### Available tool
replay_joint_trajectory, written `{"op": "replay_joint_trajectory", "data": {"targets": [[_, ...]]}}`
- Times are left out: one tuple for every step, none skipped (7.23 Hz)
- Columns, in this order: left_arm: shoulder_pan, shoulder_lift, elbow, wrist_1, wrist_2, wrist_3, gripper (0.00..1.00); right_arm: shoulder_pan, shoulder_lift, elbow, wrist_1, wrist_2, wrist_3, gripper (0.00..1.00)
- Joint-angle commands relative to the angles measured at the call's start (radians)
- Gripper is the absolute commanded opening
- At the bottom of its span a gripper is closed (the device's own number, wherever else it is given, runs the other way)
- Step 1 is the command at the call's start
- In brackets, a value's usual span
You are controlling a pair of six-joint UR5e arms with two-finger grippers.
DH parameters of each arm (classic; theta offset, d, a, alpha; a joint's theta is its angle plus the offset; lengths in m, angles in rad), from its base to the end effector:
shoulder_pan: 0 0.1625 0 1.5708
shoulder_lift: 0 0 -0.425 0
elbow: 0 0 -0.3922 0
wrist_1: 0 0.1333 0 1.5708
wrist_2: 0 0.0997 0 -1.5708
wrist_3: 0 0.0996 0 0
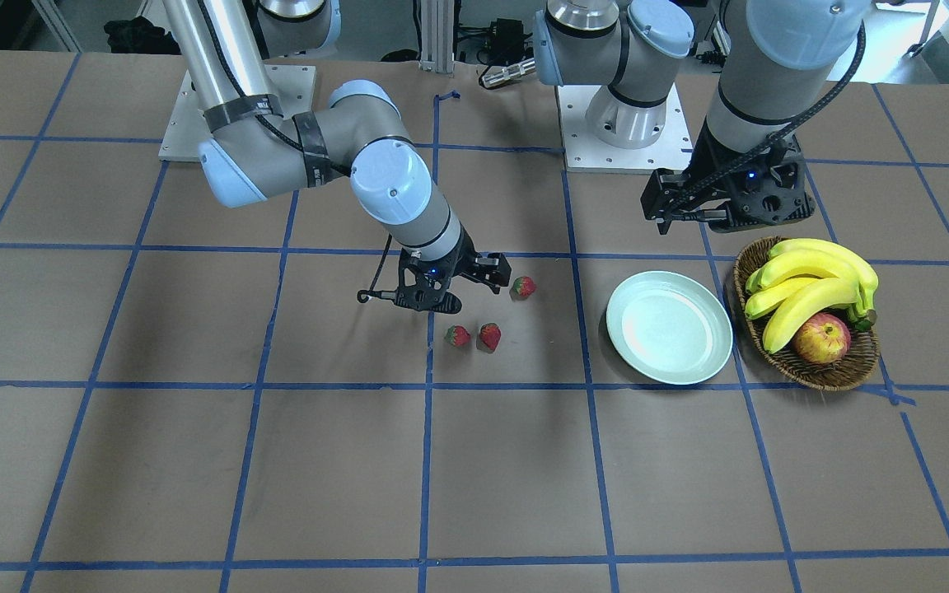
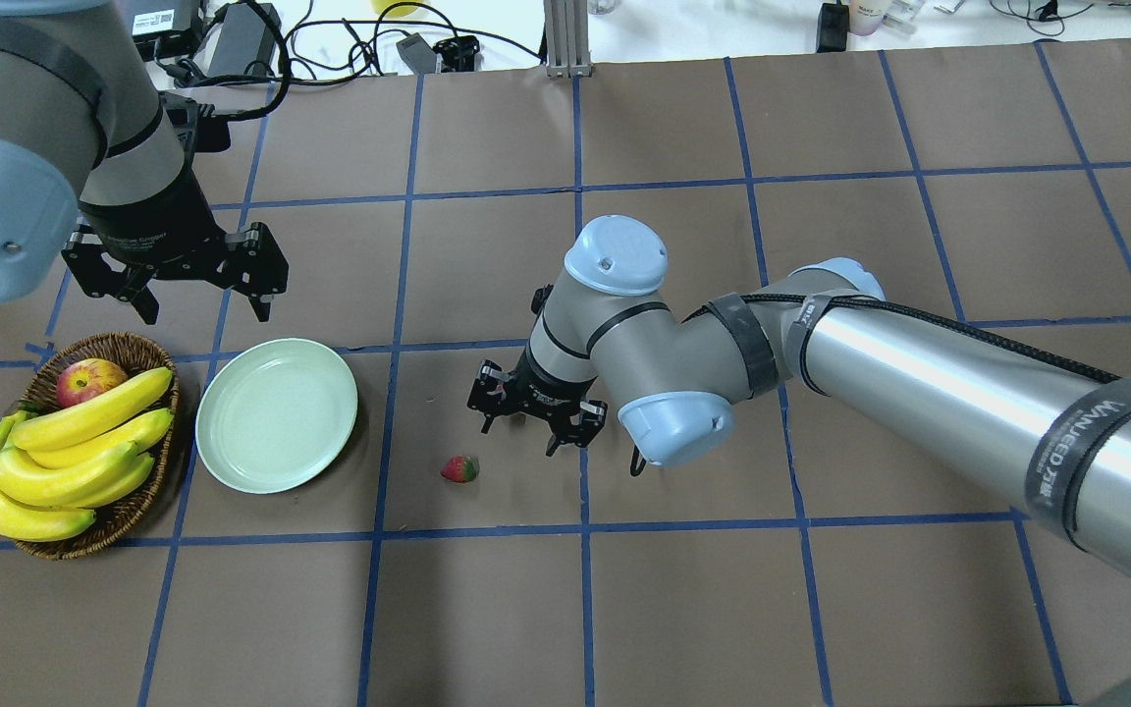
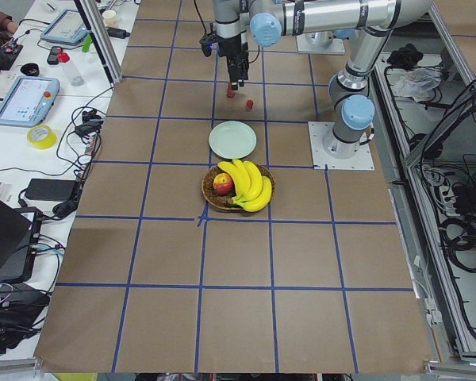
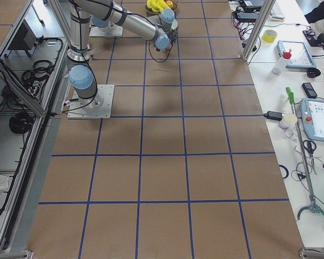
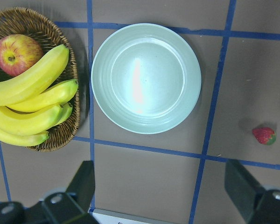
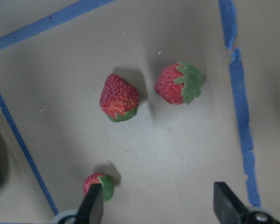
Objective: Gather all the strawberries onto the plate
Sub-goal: 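Carry the strawberry toward the plate and release it mid-table with the right gripper, then grasp the strawberry nearest the plate with the left gripper while the right arm withdraws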
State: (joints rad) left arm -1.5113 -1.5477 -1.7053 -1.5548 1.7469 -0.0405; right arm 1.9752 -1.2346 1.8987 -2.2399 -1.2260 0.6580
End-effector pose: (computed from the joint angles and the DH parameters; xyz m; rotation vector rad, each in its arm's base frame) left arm -0.0877 -0.4759 0.4367 -0.1356 2.9600 0.1439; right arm 0.3696 -0.4392 0.2287 0.3569 2.8091 0.2437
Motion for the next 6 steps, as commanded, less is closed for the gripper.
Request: {"op": "replay_joint_trajectory", "data": {"targets": [[0.009,-0.009,0.009,0.004,-0.009,0.002,1.00,-0.048,-0.139,-0.015,0.135,-0.170,-0.084,0.99],[0.016,-0.005,0.004,0.002,-0.007,0.001,1.00,-0.097,-0.184,-0.048,0.191,-0.263,-0.140,1.00],[0.023,-0.014,0.003,0.002,-0.012,-0.012,1.00,-0.143,-0.213,-0.126,0.341,-0.270,-0.174,1.00],[0.032,-0.026,0.000,0.005,-0.013,-0.003,1.00,-0.172,-0.226,-0.258,0.506,-0.326,-0.217,1.00],[0.039,-0.057,-0.004,0.022,-0.015,-0.015,1.00,-0.197,-0.226,-0.373,0.610,-0.378,-0.236,1.00],[0.023,-0.055,-0.005,0.063,-0.020,-0.015,1.00,-0.211,-0.226,-0.447,0.672,-0.380,-0.236,1.00]]}}
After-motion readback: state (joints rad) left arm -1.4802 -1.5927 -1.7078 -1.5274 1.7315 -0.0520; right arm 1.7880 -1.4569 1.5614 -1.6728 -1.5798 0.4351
